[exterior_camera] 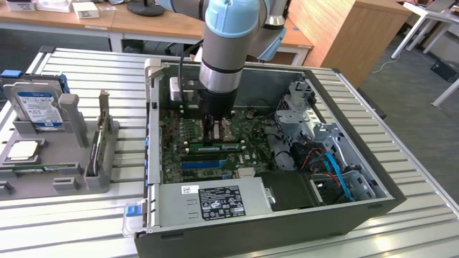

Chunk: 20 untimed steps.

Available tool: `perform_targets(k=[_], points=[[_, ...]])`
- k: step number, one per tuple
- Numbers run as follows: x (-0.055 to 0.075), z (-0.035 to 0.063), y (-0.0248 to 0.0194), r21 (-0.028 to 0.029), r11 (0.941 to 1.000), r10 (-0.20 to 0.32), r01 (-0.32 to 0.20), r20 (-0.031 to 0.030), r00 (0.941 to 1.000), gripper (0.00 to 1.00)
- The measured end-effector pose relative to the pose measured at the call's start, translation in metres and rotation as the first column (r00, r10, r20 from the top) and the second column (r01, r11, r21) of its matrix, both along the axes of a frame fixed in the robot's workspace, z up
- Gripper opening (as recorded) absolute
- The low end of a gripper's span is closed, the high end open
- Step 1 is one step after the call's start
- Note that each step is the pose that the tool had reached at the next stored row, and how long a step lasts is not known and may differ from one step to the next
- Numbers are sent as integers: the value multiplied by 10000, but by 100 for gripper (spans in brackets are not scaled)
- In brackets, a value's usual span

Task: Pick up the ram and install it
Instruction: 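Press down the ram until it locks into place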

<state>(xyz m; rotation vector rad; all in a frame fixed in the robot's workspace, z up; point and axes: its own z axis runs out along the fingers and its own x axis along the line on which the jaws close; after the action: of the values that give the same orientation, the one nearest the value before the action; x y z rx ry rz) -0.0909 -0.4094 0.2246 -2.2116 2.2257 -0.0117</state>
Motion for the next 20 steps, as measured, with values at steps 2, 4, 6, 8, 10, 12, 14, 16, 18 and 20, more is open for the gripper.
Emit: perform_targets(k=[2,4,6,8,10,12,14,16,18,20], points=[[0,0,0,0,10000,0,0,0,10000,11],[0,-3,0,0,10000,0,0,-1,10000,11],[0,-3,0,0,10000,0,0,0,10000,11],[0,-3,0,0,10000,0,0,0,10000,11],[0,-8,0,0,10000,0,0,-1,10000,11],[0,-11,0,0,10000,0,0,-1,10000,11],[0,-11,0,0,10000,0,0,-1,10000,11],[0,-12,0,0,10000,0,0,-1,10000,11],[0,-17,0,3,10000,0,0,0,10000,11],[0,-17,0,2,10000,0,0,1,10000,11]])
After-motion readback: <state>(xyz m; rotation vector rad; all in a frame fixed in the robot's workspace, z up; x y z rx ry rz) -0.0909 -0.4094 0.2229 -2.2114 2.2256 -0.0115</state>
